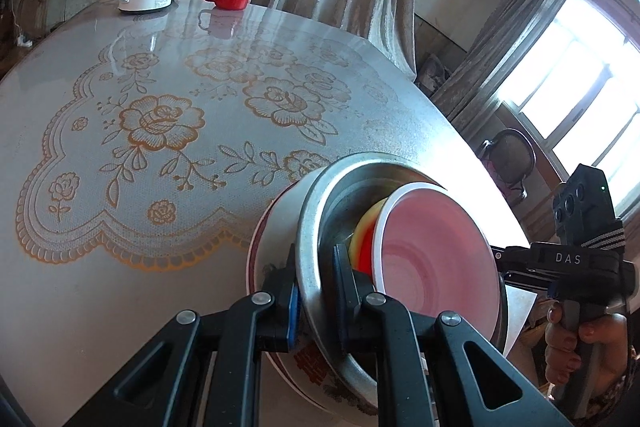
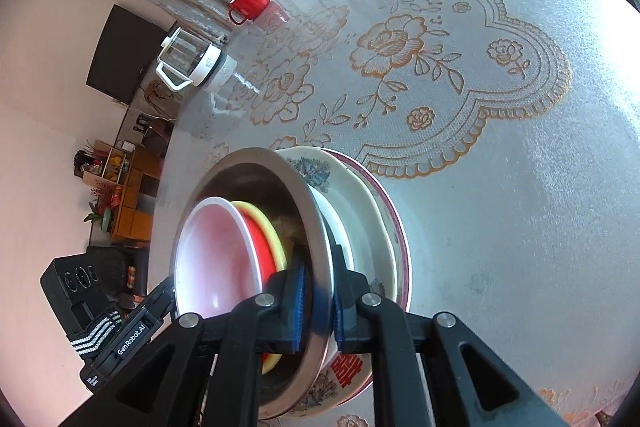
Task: Organize plates and bowls
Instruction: 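Lower the steel basin onto the plate stack and open the right gripper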
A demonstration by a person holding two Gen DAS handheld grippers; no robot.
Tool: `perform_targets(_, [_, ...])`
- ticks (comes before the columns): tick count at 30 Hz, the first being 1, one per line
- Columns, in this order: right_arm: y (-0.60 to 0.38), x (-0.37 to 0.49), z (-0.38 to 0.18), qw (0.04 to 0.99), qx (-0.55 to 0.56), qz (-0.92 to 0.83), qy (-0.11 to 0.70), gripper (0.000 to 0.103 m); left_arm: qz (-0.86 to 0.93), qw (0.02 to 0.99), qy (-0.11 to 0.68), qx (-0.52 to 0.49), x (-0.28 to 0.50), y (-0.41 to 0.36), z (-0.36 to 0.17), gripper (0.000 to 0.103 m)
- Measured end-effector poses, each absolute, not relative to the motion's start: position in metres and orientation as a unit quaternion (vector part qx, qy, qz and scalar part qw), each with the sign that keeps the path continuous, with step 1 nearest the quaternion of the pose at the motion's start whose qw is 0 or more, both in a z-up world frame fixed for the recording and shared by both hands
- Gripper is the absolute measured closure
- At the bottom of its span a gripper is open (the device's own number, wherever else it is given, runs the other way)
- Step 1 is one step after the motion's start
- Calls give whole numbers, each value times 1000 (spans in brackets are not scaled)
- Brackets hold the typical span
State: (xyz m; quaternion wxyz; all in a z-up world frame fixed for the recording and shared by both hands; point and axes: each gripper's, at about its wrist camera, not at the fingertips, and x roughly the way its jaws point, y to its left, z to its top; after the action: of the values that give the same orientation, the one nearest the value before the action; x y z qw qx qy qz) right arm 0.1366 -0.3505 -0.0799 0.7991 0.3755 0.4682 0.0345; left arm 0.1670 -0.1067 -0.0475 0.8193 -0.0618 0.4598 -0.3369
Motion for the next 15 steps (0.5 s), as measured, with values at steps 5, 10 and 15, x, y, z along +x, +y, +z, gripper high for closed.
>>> perform_targets(5, [-350, 131, -72, 818, 358, 22, 451, 82, -336, 823, 453, -66, 167, -104, -43, 90])
perform_targets(10, [-349, 126, -61, 838, 332, 18, 432, 80, -337, 824, 450, -70, 167, -103, -41, 86])
perform_targets(15, [-343, 123, -59, 847, 314, 15, 428, 80, -335, 833, 436, -65, 163, -99, -34, 82])
